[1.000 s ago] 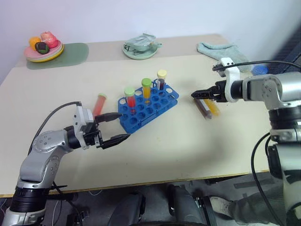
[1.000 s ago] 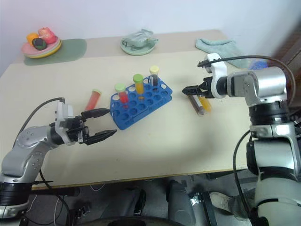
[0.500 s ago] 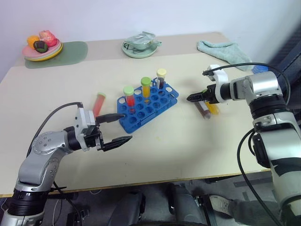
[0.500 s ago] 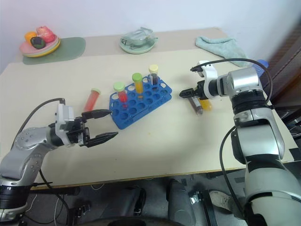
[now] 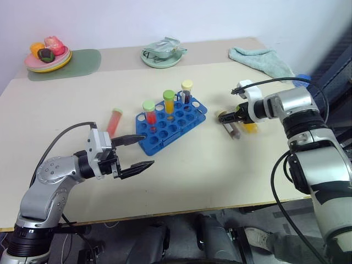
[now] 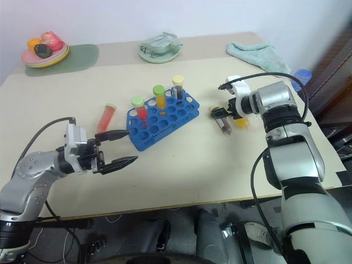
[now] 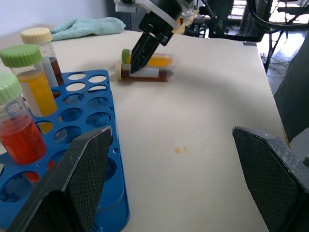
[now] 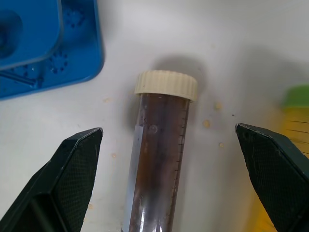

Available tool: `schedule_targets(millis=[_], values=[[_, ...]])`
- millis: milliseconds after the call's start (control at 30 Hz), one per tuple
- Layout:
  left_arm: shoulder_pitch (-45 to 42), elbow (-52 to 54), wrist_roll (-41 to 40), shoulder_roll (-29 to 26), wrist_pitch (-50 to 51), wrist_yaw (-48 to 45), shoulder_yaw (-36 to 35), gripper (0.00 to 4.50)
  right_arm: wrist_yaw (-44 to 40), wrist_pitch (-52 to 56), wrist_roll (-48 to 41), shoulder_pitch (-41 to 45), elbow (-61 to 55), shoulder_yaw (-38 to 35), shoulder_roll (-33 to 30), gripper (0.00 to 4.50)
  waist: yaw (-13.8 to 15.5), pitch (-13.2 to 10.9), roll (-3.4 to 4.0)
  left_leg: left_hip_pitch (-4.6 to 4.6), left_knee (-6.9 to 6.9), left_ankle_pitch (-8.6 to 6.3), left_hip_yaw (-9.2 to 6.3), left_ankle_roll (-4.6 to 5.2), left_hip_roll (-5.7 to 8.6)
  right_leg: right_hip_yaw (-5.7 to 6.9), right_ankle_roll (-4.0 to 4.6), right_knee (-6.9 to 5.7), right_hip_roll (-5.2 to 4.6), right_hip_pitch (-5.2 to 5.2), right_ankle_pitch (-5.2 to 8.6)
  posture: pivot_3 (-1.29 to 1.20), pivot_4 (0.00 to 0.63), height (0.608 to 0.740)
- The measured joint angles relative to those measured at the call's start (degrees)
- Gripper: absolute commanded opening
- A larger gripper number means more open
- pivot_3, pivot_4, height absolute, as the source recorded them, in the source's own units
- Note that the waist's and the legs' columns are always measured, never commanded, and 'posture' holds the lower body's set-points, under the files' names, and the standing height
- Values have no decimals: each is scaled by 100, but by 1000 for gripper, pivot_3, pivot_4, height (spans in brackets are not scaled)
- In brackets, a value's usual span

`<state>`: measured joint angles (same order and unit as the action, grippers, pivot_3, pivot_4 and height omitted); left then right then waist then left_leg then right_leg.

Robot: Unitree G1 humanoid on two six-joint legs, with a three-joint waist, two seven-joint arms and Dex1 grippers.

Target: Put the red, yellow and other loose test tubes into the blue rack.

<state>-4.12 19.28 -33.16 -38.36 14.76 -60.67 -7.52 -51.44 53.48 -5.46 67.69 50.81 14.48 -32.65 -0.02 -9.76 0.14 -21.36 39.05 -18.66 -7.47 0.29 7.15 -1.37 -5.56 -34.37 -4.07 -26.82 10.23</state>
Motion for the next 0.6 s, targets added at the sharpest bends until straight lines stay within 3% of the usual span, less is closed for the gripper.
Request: schedule_targets(millis=[167, 267, 333, 467, 533, 600], values=[[-1, 0, 1, 4, -1, -3, 2, 4102, -40, -77, 152, 0, 0, 0, 106, 4488, -61, 0, 0, 0, 1, 0, 0, 0, 0, 0, 0, -1, 0, 0, 0, 0, 150, 740], [-6, -1, 1, 11, -3, -5, 5, 4102, -36, -141, 241, 0, 0, -1, 160, 3663, -82, 0, 0, 1, 1, 1, 0, -2, 0, 0, 1, -5, 1, -2, 0, 0, 150, 740], [-11, -1, 1, 13, -4, -5, 5, 4102, -26, -166, 303, 0, 4, -1, 198, 2723, -91, 0, 0, 1, 1, 3, 0, -6, 0, -1, 2, -9, 1, -4, -1, 0, 150, 740], [-10, -1, 2, 15, -5, -4, 5, 4102, -19, -271, 391, 0, 6, -2, 283, 2723, -85, 0, 0, 2, 2, 8, 0, -12, -1, -1, 6, -18, 1, -6, -4, 0, 150, 740], [-9, -1, 2, 16, -6, 0, 5, 4102, -11, -295, 427, 0, 17, -3, 317, 2269, -84, 0, 0, 2, 3, 8, -1, -13, -1, -1, 7, -19, 1, -6, -5, 0, 150, 740], [-9, -1, 2, 19, -6, 7, 5, 4102, -11, -348, 466, 0, 26, -3, 346, 1497, -84, 0, 0, 2, 3, 8, -1, -13, -1, -1, 7, -20, 2, -7, -5, 0, 150, 740]])
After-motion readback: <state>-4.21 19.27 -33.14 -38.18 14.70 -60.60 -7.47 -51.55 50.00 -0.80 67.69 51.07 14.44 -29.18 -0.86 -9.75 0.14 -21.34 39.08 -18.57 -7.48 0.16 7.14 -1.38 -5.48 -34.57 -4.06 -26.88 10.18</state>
